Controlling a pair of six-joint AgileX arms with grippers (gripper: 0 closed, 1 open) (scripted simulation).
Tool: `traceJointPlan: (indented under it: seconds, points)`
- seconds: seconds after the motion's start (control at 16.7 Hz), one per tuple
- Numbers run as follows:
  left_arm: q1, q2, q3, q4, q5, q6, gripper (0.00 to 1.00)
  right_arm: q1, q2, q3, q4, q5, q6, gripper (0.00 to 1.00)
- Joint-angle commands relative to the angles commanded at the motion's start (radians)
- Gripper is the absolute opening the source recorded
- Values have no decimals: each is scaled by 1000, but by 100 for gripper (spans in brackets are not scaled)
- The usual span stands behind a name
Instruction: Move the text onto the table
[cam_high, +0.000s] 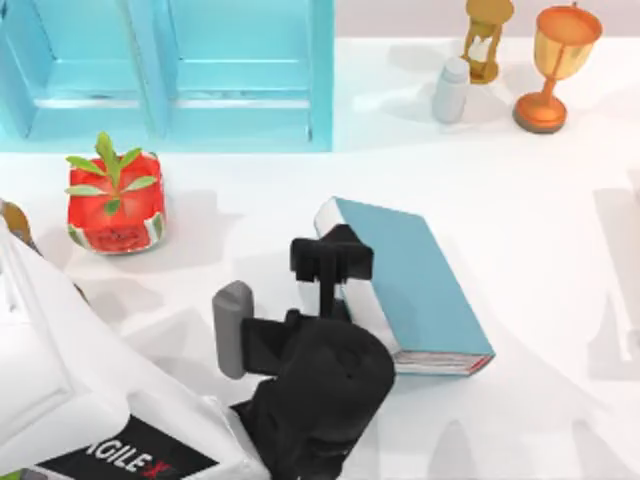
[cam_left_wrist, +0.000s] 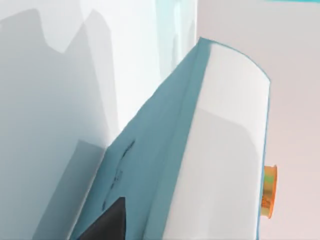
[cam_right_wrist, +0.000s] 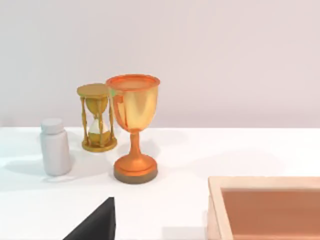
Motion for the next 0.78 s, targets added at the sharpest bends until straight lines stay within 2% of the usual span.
traceJointPlan:
  seconds: [0.42,0.6,0.78]
  points:
    - [-10,-2,-2,-14,-7,-11,100,0,0,0,0,0,0,100]
    - [-75,-23,-2,-107,-55,-94,100,0,0,0,0,0,0,100]
    - [-181,-61,-2,-263,-136,-234,100,0,0,0,0,0,0,100]
